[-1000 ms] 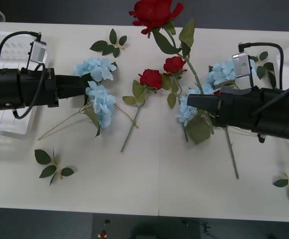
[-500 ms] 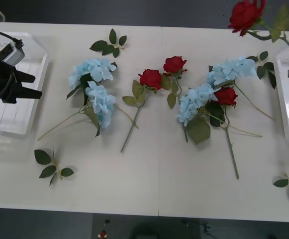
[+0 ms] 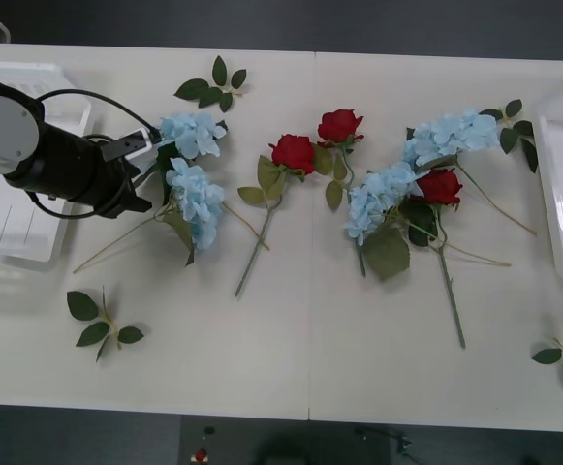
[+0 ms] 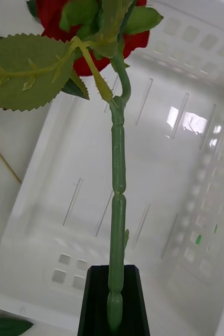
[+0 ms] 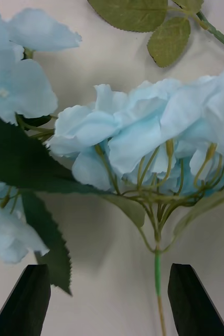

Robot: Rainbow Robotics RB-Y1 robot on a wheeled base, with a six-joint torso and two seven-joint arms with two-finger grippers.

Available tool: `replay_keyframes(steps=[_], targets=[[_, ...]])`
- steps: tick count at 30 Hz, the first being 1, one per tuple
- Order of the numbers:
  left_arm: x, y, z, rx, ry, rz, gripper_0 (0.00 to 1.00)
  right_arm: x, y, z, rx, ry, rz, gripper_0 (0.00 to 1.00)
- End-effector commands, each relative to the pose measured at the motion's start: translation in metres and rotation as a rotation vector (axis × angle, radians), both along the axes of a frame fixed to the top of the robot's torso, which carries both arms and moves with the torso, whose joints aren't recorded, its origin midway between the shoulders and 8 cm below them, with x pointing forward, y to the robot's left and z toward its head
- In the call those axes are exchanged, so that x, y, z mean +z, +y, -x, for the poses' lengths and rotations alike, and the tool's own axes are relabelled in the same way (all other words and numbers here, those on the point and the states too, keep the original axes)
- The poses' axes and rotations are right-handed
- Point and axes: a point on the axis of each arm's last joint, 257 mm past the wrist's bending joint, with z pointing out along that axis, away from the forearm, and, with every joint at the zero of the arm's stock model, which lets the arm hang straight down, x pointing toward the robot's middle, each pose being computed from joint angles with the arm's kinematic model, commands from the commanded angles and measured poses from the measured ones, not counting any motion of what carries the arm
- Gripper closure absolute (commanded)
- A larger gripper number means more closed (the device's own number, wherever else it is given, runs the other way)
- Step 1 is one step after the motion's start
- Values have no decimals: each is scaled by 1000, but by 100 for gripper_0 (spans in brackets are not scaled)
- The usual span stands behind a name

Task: Put the red flowers into the right box and the blue flowers into the left box

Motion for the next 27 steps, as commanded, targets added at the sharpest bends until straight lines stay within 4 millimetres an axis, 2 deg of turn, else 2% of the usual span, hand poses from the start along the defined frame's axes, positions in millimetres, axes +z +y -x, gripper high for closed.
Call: replay_keyframes(steps=[1, 4, 5, 6, 7, 8, 9, 14, 17, 19, 21, 22, 23, 24, 25, 27], targets=[[-3, 1, -3, 82, 16, 22, 36, 7, -22, 5, -75, 0, -19, 100], [-16, 2, 0, 117, 31, 32, 36, 3, -21, 7, -97, -3, -71, 100], [-20, 2, 2, 120, 33, 35, 36, 3, -20, 6, -100, -7, -82, 96], [-26, 3, 3, 129, 32, 38, 35, 3, -19, 6, -106, -9, -96, 66], [-27, 4, 3, 137, 28, 44, 36, 4, -18, 5, -107, -14, -104, 43], [-31, 5, 4, 144, 27, 50, 36, 3, -16, 5, -106, -15, -116, 16], [-32, 5, 4, 147, 26, 57, 36, 3, -15, 5, -105, -15, -122, 2], [-39, 6, 7, 166, 32, 80, 36, 3, -4, 3, -87, -18, -147, 0], [-44, 10, 6, 186, 19, 88, 36, 3, 13, 3, -59, -3, -190, 0], [-45, 8, 7, 191, 22, 98, 48, 2, 32, 1, -33, 1, -239, 0], [-46, 7, 7, 196, 25, 101, 73, 1, 57, -6, 12, -12, -269, 0], [-46, 5, 7, 197, 28, 105, 91, 1, 72, -12, 38, -28, -279, 0], [-46, 5, 7, 197, 29, 107, 99, 0, 81, -15, 55, -36, -286, 0], [-47, 3, 7, 199, 31, 112, 100, -1, 104, -25, 94, -61, -297, 0], [-47, 2, 7, 200, 32, 114, 100, -2, 112, -29, 109, -72, -298, 0], [-47, -3, 8, 200, 36, 126, 100, -8, 148, -48, 169, -124, -295, 0]])
